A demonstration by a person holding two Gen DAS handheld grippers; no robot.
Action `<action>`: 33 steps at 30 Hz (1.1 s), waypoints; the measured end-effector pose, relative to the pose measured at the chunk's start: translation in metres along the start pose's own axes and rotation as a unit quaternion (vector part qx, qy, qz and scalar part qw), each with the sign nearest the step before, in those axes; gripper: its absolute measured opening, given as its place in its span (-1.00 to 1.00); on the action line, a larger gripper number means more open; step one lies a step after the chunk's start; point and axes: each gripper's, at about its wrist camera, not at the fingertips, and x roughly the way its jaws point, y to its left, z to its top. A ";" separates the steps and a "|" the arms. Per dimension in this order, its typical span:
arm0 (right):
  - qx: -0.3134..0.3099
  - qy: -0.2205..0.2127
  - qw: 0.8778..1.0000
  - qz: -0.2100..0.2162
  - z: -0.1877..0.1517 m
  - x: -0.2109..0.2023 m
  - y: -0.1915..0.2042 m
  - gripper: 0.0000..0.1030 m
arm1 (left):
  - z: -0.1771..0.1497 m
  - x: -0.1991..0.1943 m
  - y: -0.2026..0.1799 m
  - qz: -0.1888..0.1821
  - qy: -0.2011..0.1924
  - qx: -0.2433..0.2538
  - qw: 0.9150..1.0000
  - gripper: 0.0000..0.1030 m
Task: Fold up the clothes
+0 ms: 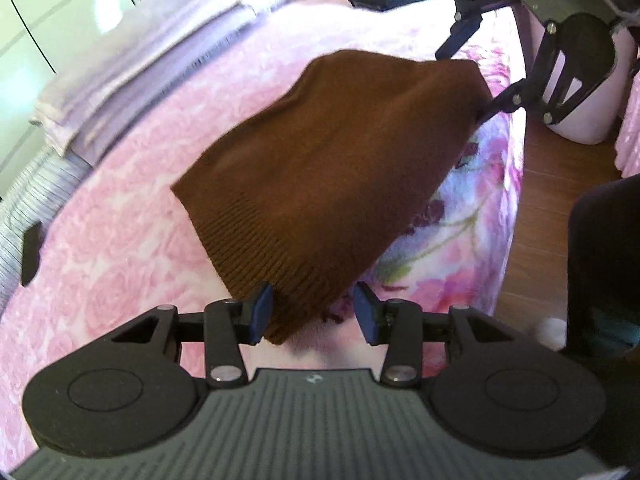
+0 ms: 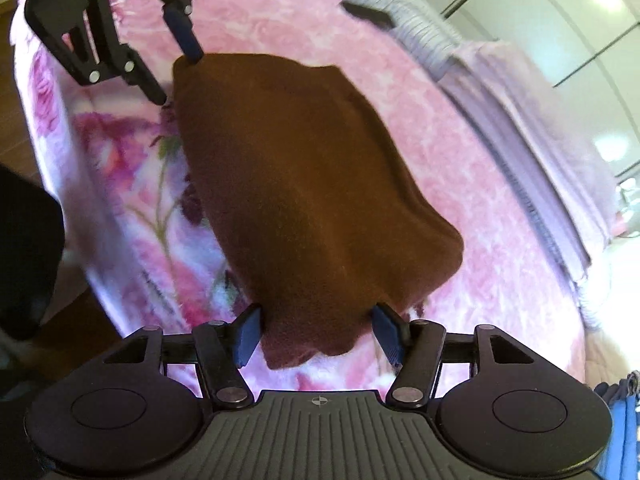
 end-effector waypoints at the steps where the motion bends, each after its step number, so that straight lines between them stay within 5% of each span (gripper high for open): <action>1: 0.006 -0.011 1.000 -0.009 -0.005 0.002 0.003 0.15 | -0.003 0.001 -0.003 0.009 -0.010 0.005 1.000 -0.24; 10: 0.010 -0.099 0.990 -0.102 -0.036 0.014 0.040 0.21 | -0.028 0.000 -0.043 0.102 -0.082 0.031 0.991 -0.23; 15: 0.034 -0.106 0.984 -0.138 -0.046 0.003 0.055 0.21 | -0.033 -0.033 -0.076 0.127 -0.084 0.037 0.988 -0.23; 22: 0.137 -0.129 0.972 -0.137 -0.045 -0.053 0.053 0.24 | -0.021 -0.073 -0.093 0.144 -0.087 0.059 0.984 -0.09; 33: 0.271 -0.138 0.948 -0.096 -0.061 -0.093 0.048 0.29 | -0.002 -0.049 -0.079 0.142 -0.065 0.087 0.984 0.01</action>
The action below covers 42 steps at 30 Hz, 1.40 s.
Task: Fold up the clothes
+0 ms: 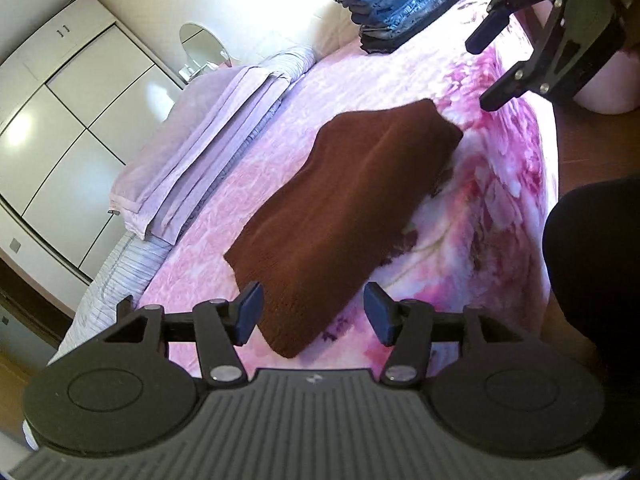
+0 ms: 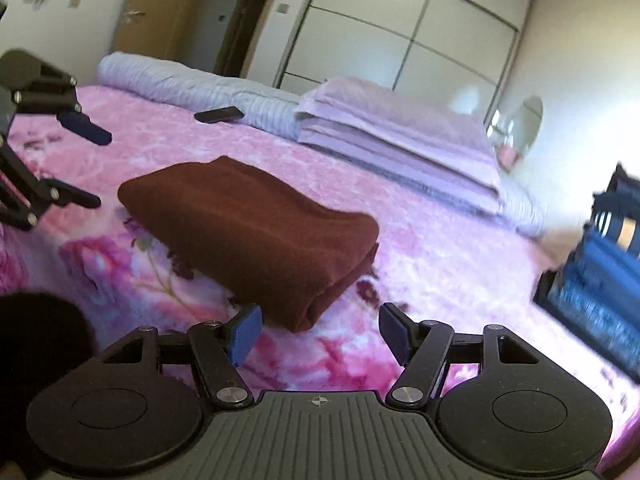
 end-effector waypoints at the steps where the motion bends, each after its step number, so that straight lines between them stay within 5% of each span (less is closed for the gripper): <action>1: 0.003 0.001 1.000 0.006 0.001 0.003 0.000 0.30 | -0.001 0.004 0.002 -0.002 0.002 -0.002 1.000 0.01; 14: 0.012 0.002 0.997 0.075 0.026 0.049 0.020 0.29 | -0.015 0.063 0.030 -0.054 0.022 -0.055 0.997 0.01; 18: 0.029 0.047 0.996 0.068 0.022 0.071 0.009 0.29 | -0.022 0.077 0.029 -0.070 0.035 -0.058 0.995 0.00; 31: 0.019 0.114 0.992 0.058 0.020 0.083 0.001 0.30 | -0.026 0.076 0.026 -0.063 0.036 -0.066 0.995 0.00; 42: -0.001 0.118 0.992 0.048 0.016 0.084 -0.002 0.30 | -0.024 0.068 0.021 -0.046 0.037 -0.037 0.998 0.01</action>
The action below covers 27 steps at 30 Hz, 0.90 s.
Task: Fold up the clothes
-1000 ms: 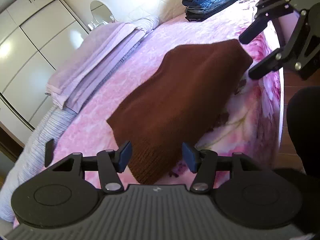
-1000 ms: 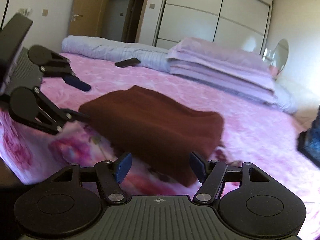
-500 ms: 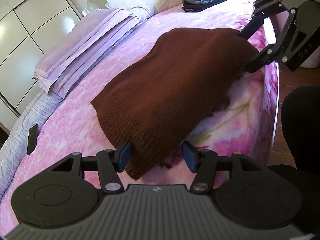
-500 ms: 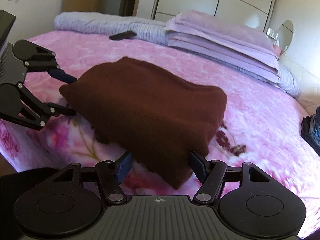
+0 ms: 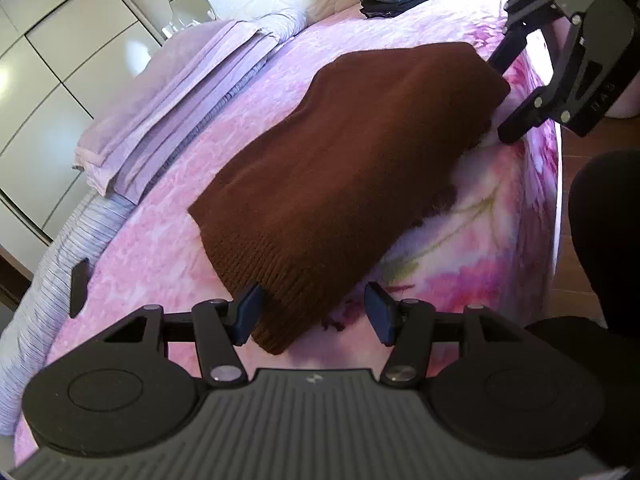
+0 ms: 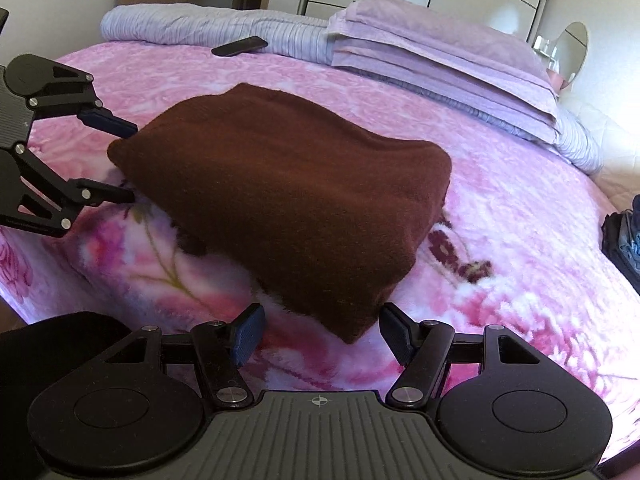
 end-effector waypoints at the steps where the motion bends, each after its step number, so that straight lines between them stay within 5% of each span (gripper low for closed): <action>1: -0.002 0.000 1.000 -0.002 0.000 0.000 0.000 0.30 | 0.000 -0.002 -0.001 0.003 -0.002 0.004 1.000 0.01; 9: -0.106 -0.029 0.991 -0.075 -0.005 -0.011 0.017 0.41 | 0.003 -0.016 -0.014 0.038 -0.040 0.086 0.995 0.14; 15: -0.215 -0.063 0.972 -0.073 -0.001 -0.013 0.050 0.41 | 0.009 -0.021 -0.019 0.031 -0.070 0.100 0.992 0.14; 21: -0.088 -0.112 0.990 -0.013 0.012 -0.024 0.024 0.41 | 0.025 -0.029 0.009 0.005 -0.100 0.019 0.995 0.14; 27: 0.124 -0.127 0.984 0.020 0.024 -0.018 -0.054 0.41 | 0.059 -0.013 0.043 -0.031 -0.106 -0.054 0.992 0.13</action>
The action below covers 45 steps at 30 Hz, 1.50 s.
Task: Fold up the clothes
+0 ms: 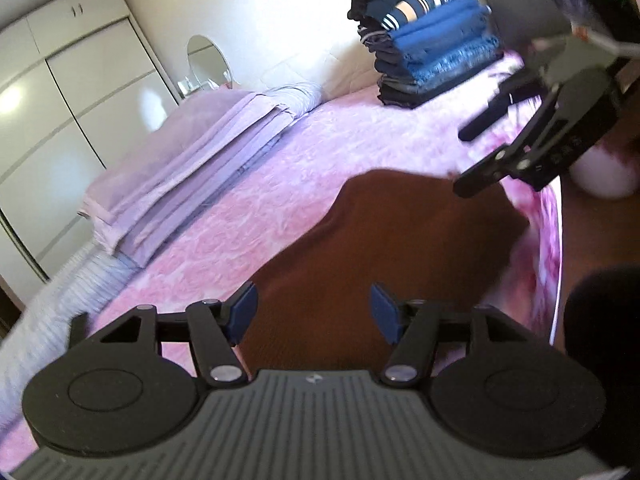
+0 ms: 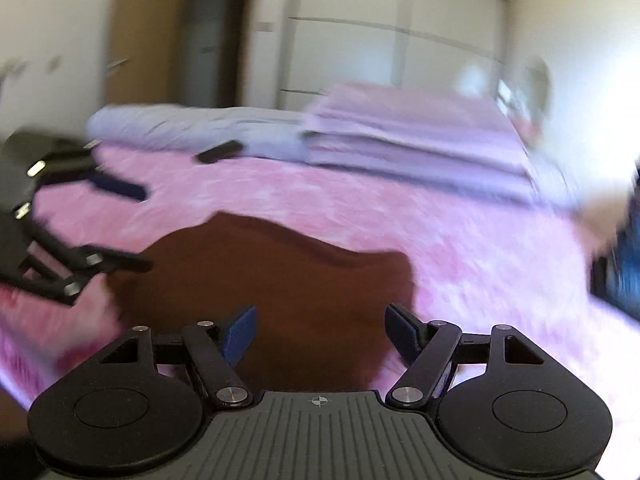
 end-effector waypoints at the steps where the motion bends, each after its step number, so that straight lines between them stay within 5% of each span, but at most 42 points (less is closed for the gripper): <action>1: 0.026 0.006 1.000 0.005 0.002 0.006 -0.012 0.41 | 0.006 0.008 0.000 -0.013 0.003 -0.002 1.000 0.13; 7: 0.125 0.015 0.992 0.028 0.021 0.046 -0.072 0.41 | 0.024 0.063 -0.021 -0.093 0.054 0.016 0.994 0.03; 10: 0.128 0.021 0.991 0.041 0.036 0.074 -0.090 0.41 | 0.019 0.074 -0.031 -0.104 0.068 0.031 0.992 -0.20; 16: 0.129 0.089 0.988 0.009 0.013 0.105 -0.122 0.40 | 0.021 0.077 -0.024 -0.120 0.088 0.004 0.989 -0.18; 25: 0.212 0.022 0.973 0.094 0.028 0.100 -0.152 0.38 | 0.078 0.079 -0.026 -0.160 0.029 -0.083 0.983 0.12; 26: 0.207 0.029 0.973 0.103 0.033 0.107 -0.152 0.31 | 0.082 0.084 -0.033 -0.167 0.031 -0.081 0.982 0.11; 28: 0.201 0.045 0.971 0.120 0.042 0.123 -0.153 -0.23 | 0.085 0.093 -0.050 -0.176 0.048 -0.064 0.981 -0.02; 31: 0.207 0.080 0.965 0.141 0.046 0.150 -0.158 -0.62 | 0.074 0.101 -0.073 -0.189 0.084 -0.033 0.978 -0.50; 34: 0.194 0.098 0.966 0.139 0.048 0.142 -0.155 -0.75 | 0.065 0.093 -0.081 -0.186 0.082 -0.039 0.978 -0.52; 41: 0.200 0.118 0.967 0.107 0.030 0.151 -0.163 -0.74 | 0.058 0.091 -0.083 -0.187 0.079 -0.052 0.978 -0.53; 45: 0.174 0.109 0.975 0.085 0.037 0.137 -0.155 -0.38 | 0.061 0.084 -0.080 -0.183 0.070 -0.059 0.979 -0.54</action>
